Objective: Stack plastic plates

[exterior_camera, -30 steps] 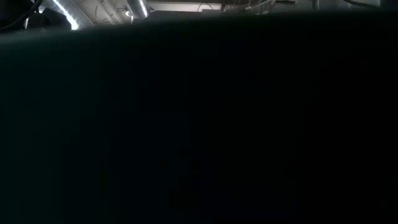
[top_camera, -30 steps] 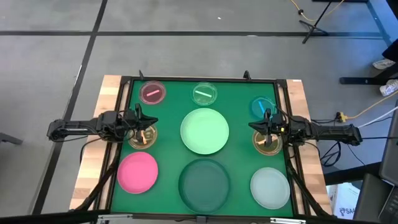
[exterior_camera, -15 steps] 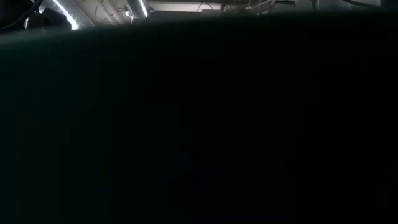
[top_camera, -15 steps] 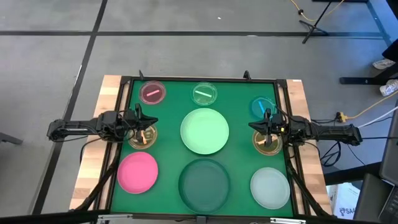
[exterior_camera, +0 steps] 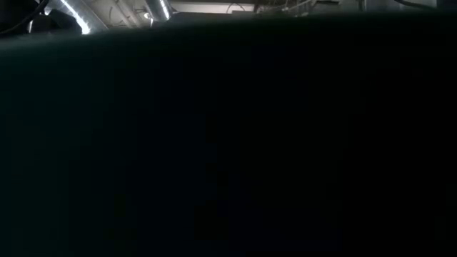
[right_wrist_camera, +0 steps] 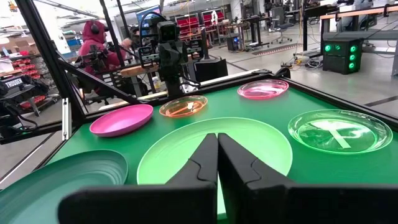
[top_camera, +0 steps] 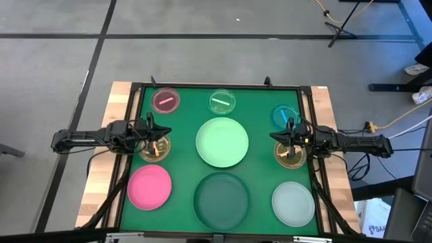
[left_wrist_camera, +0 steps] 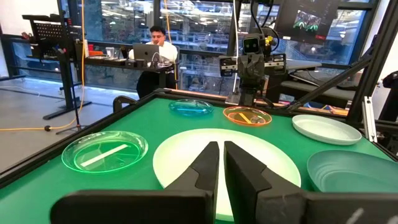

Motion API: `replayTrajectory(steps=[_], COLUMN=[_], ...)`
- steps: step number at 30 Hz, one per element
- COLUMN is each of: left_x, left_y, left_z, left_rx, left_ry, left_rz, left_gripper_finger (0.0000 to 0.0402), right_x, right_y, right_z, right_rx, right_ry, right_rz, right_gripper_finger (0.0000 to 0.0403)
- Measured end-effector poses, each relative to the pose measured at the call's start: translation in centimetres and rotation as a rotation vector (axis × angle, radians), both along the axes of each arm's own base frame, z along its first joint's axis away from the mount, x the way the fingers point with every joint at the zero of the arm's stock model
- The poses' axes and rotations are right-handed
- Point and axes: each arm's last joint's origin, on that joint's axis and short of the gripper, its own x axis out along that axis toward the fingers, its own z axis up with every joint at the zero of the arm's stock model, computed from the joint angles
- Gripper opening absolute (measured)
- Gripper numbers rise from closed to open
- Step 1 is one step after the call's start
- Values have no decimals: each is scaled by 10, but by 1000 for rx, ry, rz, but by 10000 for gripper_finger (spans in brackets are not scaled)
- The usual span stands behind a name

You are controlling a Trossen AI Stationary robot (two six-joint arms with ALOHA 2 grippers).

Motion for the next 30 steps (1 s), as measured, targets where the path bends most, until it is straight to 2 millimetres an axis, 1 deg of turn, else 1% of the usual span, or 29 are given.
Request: replayTrajectory(steps=[6, 9, 14, 19, 23, 30], left_x=[0, -1, -1, -1, -2, -2], left_y=[0, 2, 3, 3, 3, 3], left_z=[0, 1, 2, 8, 13, 19], left_rx=[12, 100, 85, 157, 154, 156], left_ry=[2, 17, 3, -40, -93, -153], left_rz=[4, 76, 101, 113, 109, 113], left_gripper_finger=[18, 18, 18, 18, 18, 18], right_x=[0, 0, 0, 0, 0, -1], right_y=[0, -1, -1, -1, -2, -2], right_z=[0, 0, 1, 2, 6, 9], right_rx=[-1, -56, -77, -109, -122, -120], right_ry=[1, 4, -4, -13, -47, -77], right_rz=[0, -22, -27, -48, -84, -86], right_gripper_finger=[2, 2, 2, 2, 2, 2])
